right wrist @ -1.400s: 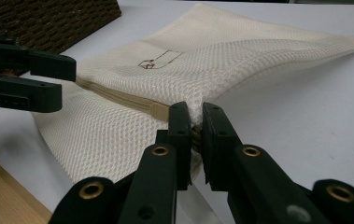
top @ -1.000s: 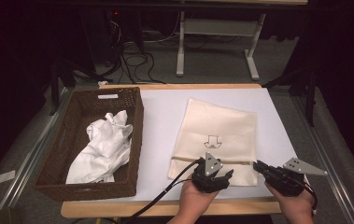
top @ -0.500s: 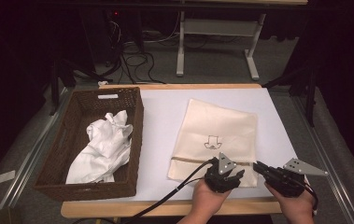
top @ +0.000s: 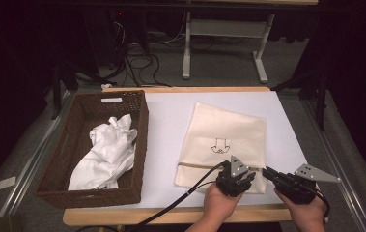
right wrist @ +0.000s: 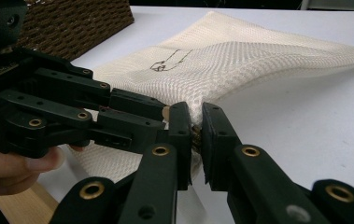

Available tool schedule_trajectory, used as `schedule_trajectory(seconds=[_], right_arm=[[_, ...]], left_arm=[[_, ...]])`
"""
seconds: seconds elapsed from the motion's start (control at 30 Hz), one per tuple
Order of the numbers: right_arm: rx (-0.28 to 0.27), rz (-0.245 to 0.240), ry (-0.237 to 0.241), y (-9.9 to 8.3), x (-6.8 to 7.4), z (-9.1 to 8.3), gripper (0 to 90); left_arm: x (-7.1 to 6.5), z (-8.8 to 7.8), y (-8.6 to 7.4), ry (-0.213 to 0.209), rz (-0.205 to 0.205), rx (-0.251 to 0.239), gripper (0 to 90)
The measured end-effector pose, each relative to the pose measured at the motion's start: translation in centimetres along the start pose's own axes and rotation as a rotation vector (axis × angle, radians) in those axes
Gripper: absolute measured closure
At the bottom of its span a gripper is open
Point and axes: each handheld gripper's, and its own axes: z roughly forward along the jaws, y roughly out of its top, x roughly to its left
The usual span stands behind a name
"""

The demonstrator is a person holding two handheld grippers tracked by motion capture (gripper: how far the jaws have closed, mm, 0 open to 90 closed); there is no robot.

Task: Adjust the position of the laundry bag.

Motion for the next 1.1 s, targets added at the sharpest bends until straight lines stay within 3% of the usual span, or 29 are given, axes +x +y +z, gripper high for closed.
schedule_trajectory(seconds=[0.17,0.37,0.77,1.1], right_arm=[[-0.003,-0.001,0.000,0.0,0.0,0.0,84.5],[-0.006,0.004,-0.005,0.0,-0.1,0.0,84.5],[-0.008,0.008,0.003,0.0,-0.1,0.0,84.5],[-0.006,-0.004,0.001,0.0,0.0,0.0,84.5]], left_arm=[[-0.2,0.0,0.1,-0.005,0.006,-0.008,80.3],[-0.7,-0.4,0.1,-0.013,0.040,-0.028,86.1],[-0.8,0.3,0.1,-0.008,0.026,-0.041,84.7],[-1.2,0.2,0.2,0.016,0.045,-0.037,86.9]])
